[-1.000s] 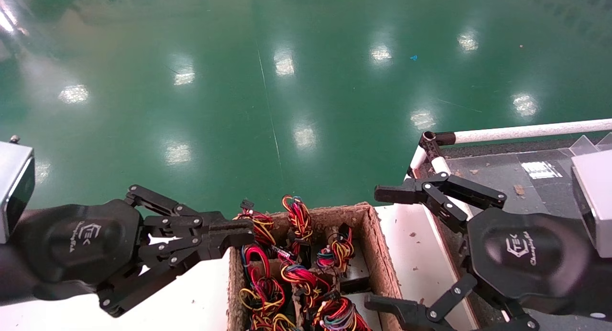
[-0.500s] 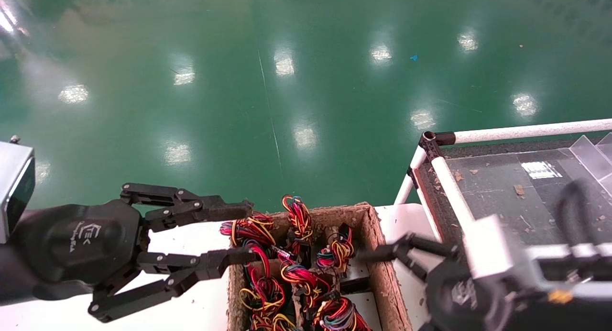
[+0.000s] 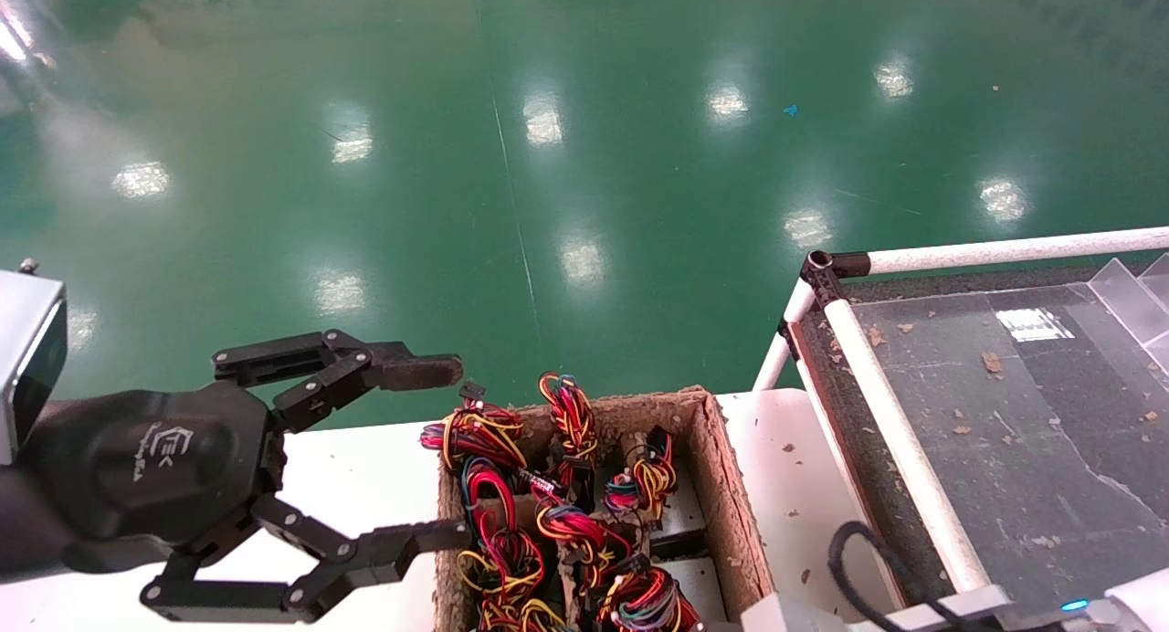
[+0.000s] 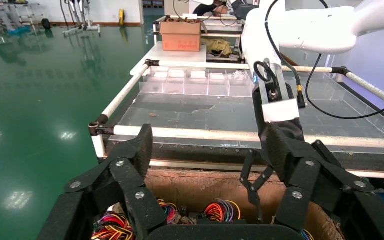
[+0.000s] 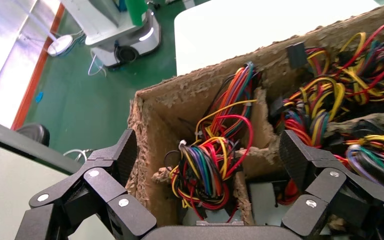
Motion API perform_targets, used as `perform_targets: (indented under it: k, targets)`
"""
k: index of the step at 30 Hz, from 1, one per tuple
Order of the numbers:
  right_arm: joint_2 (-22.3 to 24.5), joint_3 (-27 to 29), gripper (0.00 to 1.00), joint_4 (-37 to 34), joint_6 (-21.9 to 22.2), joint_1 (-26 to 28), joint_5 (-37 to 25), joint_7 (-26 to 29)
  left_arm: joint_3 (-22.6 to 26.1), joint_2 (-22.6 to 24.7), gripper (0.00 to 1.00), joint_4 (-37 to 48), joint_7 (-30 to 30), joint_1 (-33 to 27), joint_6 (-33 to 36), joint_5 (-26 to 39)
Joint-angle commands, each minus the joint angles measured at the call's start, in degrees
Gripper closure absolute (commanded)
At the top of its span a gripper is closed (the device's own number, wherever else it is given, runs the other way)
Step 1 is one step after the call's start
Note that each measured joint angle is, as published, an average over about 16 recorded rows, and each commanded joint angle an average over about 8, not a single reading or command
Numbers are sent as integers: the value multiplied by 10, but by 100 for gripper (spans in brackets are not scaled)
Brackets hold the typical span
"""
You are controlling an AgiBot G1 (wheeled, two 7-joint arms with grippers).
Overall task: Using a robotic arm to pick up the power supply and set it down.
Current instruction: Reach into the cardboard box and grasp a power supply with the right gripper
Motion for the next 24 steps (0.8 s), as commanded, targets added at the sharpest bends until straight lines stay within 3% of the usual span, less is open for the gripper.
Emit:
perform_targets:
  k: [1, 24]
  targets:
    - [-4, -13, 100, 1, 2, 3, -5, -1, 0, 0, 0, 0, 0, 0, 0, 0]
    - [-23, -47, 100, 2, 53, -18, -36, -18, 0, 0, 0, 0, 0, 0, 0, 0]
